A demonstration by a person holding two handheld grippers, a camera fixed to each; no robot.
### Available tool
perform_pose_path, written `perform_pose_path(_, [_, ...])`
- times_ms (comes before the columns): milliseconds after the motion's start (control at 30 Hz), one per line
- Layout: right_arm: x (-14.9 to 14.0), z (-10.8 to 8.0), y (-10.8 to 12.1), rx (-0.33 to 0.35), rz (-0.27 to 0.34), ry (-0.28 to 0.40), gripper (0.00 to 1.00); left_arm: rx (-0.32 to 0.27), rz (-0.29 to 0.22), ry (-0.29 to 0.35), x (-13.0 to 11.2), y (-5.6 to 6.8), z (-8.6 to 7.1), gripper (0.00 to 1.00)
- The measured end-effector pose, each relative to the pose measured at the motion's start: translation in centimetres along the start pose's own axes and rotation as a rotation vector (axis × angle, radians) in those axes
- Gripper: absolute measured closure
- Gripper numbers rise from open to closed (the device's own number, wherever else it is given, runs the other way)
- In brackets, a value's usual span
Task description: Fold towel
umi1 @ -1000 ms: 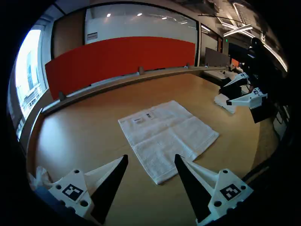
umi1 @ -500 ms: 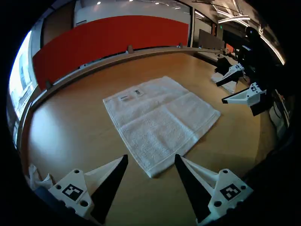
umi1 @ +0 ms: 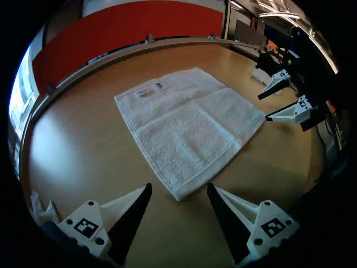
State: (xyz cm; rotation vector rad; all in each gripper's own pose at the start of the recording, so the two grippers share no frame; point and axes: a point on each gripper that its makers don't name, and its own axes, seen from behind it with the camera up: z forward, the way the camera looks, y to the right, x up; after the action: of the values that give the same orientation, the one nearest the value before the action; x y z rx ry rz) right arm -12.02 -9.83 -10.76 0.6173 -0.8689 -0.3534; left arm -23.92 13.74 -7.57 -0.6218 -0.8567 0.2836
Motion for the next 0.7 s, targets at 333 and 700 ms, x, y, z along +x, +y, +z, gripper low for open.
perform_pose_path(333, [-0.7, 0.4, -0.5, 0.034, -0.005, -0.032, 0.24, -0.016, 0.001, -0.043, -0.8, 0.3, 0.7, 0.09])
perform_pose_path(700, [-1.4, 0.6, -1.0, 0.060, -0.020, -0.061, 0.34, -0.031, 0.039, -0.059, -1.2, 1.0, 1.1, 0.09])
